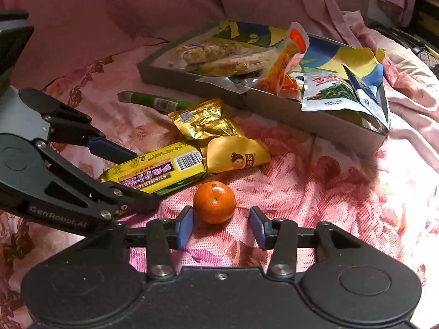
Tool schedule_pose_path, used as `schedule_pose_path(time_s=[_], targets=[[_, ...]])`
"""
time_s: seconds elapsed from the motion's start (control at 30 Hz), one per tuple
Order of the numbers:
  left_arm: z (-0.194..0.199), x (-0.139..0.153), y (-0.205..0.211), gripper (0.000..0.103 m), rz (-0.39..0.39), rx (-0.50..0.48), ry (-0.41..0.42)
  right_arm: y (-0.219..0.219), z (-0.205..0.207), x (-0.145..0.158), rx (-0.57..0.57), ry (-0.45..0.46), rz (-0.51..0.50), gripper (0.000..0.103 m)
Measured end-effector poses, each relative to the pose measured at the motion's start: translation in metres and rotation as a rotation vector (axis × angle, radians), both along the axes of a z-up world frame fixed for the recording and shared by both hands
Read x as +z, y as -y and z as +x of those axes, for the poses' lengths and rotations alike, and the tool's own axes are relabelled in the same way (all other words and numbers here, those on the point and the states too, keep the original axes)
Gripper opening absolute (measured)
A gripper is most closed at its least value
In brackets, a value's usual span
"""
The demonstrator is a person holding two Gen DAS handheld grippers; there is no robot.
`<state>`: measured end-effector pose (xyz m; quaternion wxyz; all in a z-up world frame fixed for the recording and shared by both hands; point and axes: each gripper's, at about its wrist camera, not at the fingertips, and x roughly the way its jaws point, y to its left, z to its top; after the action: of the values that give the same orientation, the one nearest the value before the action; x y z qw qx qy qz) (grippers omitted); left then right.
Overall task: Organize snacks
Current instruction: 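Lower the left tool onto the yellow candy bar while the right tool hovers over the orange, then close the left tool on the yellow candy bar while the right tool grasps the orange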
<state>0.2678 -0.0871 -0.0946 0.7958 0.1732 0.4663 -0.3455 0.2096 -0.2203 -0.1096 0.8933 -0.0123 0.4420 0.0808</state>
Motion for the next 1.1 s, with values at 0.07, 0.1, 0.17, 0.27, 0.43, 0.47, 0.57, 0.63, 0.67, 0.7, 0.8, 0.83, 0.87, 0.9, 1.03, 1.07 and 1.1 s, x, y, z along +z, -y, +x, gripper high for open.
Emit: schedule_pose_path(time_s=[0.07, 0.1, 0.17, 0.27, 0.43, 0.47, 0.57, 0.63, 0.67, 0.7, 0.8, 0.83, 0.87, 0.9, 1.03, 1.07, 1.1], targets=[[0.0, 0.0, 0.0, 0.055, 0.003, -0.001, 0.002, -0.002, 0.0, 0.0, 0.007, 0.009, -0.007, 0.047], [0.0, 0.001, 0.0, 0.055, 0.002, 0.001, 0.002, -0.003, 0.0, -0.001, 0.012, 0.012, -0.009, 0.047], [-0.002, 0.001, -0.002, 0.054, 0.003, 0.009, 0.0, -0.003, 0.001, -0.001, 0.02, 0.015, -0.012, 0.047], [-0.005, 0.003, -0.004, 0.054, 0.01, 0.024, -0.006, -0.005, 0.0, 0.0, 0.039, 0.02, -0.02, 0.04], [-0.012, 0.005, -0.016, 0.054, 0.017, 0.108, -0.049, -0.007, -0.002, 0.0, 0.06, 0.027, -0.035, 0.036], [-0.013, 0.004, -0.019, 0.054, 0.022, 0.134, -0.061, -0.008, -0.002, 0.0, 0.061, 0.027, -0.036, 0.036], [-0.017, 0.003, -0.026, 0.054, 0.034, 0.201, -0.08, -0.009, -0.004, 0.002, 0.067, 0.026, -0.04, 0.036], [-0.02, 0.003, -0.028, 0.054, 0.035, 0.229, -0.088, -0.011, -0.007, 0.004, 0.069, 0.027, -0.046, 0.035], [-0.022, 0.003, -0.029, 0.054, 0.034, 0.239, -0.092, -0.012, -0.008, 0.005, 0.071, 0.027, -0.047, 0.036], [-0.024, 0.004, -0.03, 0.054, 0.029, 0.253, -0.1, -0.012, -0.009, 0.005, 0.074, 0.029, -0.048, 0.035], [-0.032, 0.004, -0.035, 0.053, 0.011, 0.289, -0.113, -0.014, -0.012, 0.007, 0.08, 0.036, -0.056, 0.035], [-0.035, 0.005, -0.036, 0.053, 0.012, 0.296, -0.108, -0.014, -0.012, 0.008, 0.08, 0.039, -0.057, 0.035], [-0.037, 0.006, -0.036, 0.053, 0.011, 0.304, -0.105, -0.014, -0.012, 0.008, 0.078, 0.041, -0.056, 0.035], [-0.039, 0.007, -0.037, 0.053, 0.006, 0.314, -0.105, -0.014, -0.013, 0.009, 0.075, 0.046, -0.053, 0.035], [-0.039, 0.013, -0.041, 0.053, -0.017, 0.35, -0.094, -0.014, -0.016, 0.014, 0.07, 0.064, -0.046, 0.035], [-0.039, 0.015, -0.042, 0.053, -0.021, 0.363, -0.085, -0.014, -0.018, 0.016, 0.069, 0.071, -0.044, 0.035], [-0.039, 0.017, -0.043, 0.053, -0.024, 0.375, -0.075, -0.014, -0.019, 0.017, 0.069, 0.078, -0.044, 0.035]])
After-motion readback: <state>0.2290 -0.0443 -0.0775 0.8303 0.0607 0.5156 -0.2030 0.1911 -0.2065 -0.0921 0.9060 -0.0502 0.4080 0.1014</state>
